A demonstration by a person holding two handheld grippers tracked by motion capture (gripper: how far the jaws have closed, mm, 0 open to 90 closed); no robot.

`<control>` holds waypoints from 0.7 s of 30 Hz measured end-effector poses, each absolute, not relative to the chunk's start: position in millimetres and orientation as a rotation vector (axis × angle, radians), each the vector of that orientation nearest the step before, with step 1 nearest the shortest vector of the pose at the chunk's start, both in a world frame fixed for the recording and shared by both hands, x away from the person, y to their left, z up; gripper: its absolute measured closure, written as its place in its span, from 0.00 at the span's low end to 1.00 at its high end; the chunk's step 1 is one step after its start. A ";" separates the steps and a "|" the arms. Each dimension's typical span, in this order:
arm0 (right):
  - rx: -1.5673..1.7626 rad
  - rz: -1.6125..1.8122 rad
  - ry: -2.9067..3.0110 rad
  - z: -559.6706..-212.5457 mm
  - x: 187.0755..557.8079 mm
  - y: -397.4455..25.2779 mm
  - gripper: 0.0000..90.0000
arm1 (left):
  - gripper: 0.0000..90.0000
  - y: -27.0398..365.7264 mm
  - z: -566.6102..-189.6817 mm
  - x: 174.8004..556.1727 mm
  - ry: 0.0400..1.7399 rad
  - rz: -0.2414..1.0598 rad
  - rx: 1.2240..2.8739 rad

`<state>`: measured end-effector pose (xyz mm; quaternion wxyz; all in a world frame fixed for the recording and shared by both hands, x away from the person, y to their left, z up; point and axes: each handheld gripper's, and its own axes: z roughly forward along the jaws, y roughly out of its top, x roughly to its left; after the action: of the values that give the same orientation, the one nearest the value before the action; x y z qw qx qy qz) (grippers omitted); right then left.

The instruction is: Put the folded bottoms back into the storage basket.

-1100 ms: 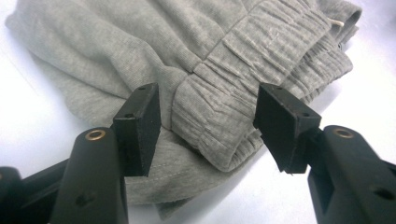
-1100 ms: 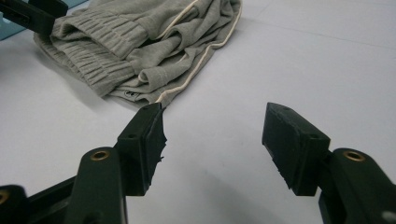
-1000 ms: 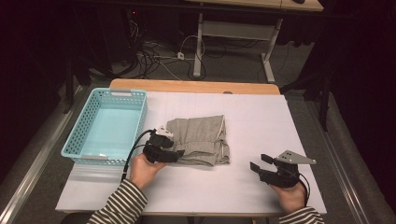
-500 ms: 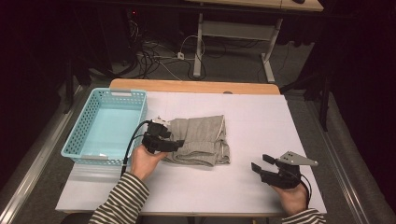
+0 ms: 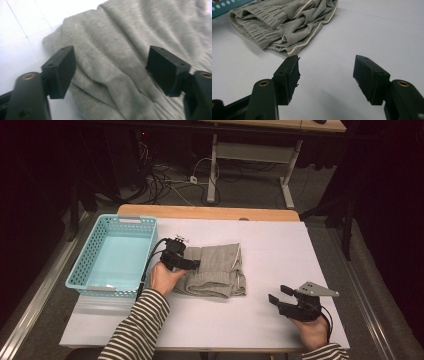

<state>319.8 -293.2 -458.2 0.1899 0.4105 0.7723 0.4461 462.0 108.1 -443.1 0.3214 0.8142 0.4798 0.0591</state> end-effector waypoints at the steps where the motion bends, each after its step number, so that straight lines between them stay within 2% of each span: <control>1: 1.154 1.255 2.170 -458.0 319.5 -293.1 0.42 | 0.21 108.1 -443.9 465.4 1.274 0.154 2.134; 6: 1.165 1.260 2.162 -457.9 319.5 -294.6 0.42 | 0.18 110.6 -446.5 481.8 1.333 0.162 2.133; 13: 1.165 1.256 2.170 -458.8 320.3 -294.0 0.42 | 0.15 119.1 -457.8 491.6 1.404 0.096 2.112; 21: 1.175 1.257 2.169 -459.3 321.4 -295.0 0.42 | 0.14 113.2 -462.1 492.0 1.356 0.019 2.109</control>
<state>321.4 -295.0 -459.3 0.1855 0.4170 0.7698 0.4461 492.0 113.2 -462.1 0.3118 0.7992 0.5138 0.0073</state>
